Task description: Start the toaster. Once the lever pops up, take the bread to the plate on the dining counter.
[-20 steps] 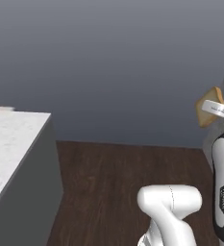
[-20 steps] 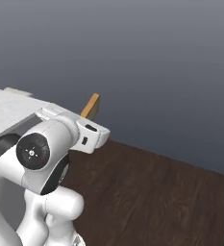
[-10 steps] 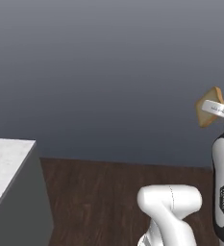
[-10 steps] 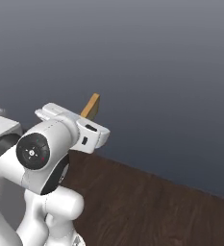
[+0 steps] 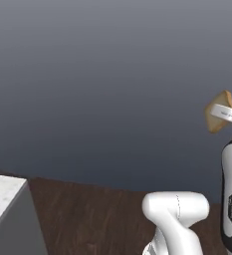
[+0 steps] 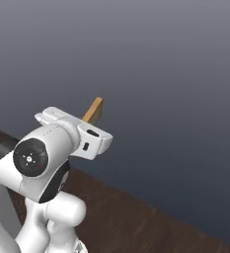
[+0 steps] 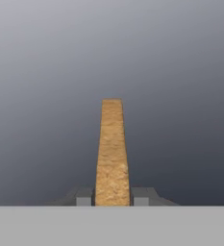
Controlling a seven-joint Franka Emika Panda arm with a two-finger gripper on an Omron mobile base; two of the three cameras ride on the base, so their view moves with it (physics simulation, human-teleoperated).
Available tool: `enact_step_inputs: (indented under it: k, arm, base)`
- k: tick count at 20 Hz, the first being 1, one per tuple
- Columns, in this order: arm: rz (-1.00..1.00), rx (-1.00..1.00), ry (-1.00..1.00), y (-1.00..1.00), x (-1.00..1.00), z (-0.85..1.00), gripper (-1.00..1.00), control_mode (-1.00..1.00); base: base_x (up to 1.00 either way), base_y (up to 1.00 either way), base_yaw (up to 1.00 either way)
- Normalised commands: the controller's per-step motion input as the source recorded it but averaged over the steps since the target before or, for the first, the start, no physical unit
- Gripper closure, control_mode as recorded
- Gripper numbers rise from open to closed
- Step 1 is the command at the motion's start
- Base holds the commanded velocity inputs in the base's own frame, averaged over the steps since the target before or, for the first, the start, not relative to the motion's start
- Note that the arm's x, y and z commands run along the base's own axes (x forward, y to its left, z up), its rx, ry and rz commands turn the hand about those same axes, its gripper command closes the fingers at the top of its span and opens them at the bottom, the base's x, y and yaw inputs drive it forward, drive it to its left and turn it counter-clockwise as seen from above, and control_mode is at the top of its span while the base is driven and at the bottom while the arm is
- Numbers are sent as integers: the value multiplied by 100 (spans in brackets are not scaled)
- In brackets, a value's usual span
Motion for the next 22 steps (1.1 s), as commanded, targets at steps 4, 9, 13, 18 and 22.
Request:
enact_step_inputs:
  k: [4,9,13,18,22]
  arm:
    - [0,0,0,0,0,0,100,100]
    - [0,0,0,0,0,0,100,100]
    - [0,0,0,0,0,0,100,100]
    - [0,0,0,0,0,0,100,100]
    - [0,0,0,0,0,0,100,100]
  base:
    - [99,-4,67]
    - [93,-8,72]
    - [100,-14,68]
    - [100,-15,68]
    - [99,-36,62]
